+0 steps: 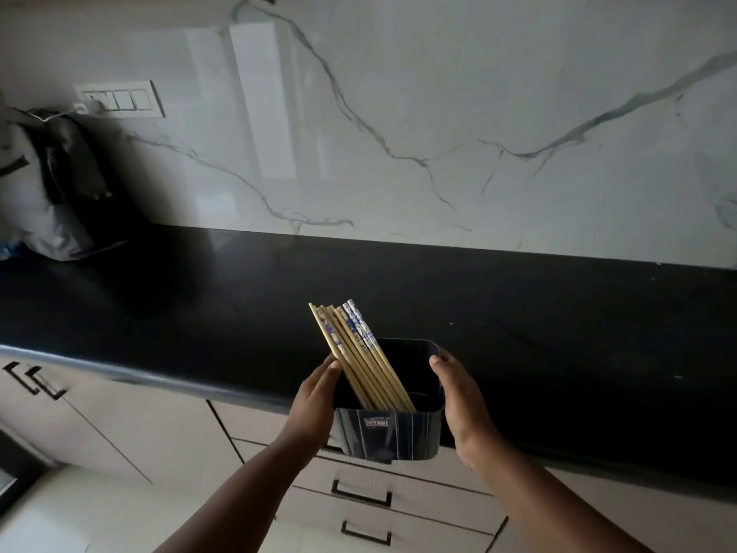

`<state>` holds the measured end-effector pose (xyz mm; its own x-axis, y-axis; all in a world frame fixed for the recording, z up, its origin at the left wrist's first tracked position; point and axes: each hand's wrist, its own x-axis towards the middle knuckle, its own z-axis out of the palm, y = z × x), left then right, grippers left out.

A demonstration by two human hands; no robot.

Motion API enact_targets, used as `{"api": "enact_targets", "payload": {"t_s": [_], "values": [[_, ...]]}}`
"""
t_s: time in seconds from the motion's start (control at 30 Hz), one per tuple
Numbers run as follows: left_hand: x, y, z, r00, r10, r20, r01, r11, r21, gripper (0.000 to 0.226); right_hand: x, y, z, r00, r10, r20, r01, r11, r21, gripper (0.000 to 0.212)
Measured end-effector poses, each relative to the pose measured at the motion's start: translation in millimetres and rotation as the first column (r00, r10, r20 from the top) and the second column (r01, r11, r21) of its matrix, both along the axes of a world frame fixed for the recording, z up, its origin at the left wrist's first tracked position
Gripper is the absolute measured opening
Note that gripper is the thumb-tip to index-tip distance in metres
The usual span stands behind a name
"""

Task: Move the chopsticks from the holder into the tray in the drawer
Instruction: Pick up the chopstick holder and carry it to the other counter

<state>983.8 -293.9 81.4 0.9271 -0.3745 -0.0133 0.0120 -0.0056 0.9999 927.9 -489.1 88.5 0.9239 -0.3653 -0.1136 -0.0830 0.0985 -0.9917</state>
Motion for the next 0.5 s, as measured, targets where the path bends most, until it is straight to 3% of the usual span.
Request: {"api": "enact_targets", "payload": {"t_s": [0.1,0.3,0.5], "values": [[29,-2,-4,1.0,-0.025,-0.01,0.026,1.0,0.013,0.046,19,-1,-10,1.0,-0.024,0.017,0.023,1.0,0.021,0.024],[94,0,-4,0.993,-0.115,0.011,0.115,0.993,0.032,0.048,66,-4,-12,0.996,-0.09,0.024,0.091,0.995,-0.032,0.039],[150,-5,-1,0.976,-0.211,-0.051,0.214,0.975,0.064,0.045,110,-5,-14,0.984,-0.179,0.016,0.18,0.983,-0.047,0.032]]}}
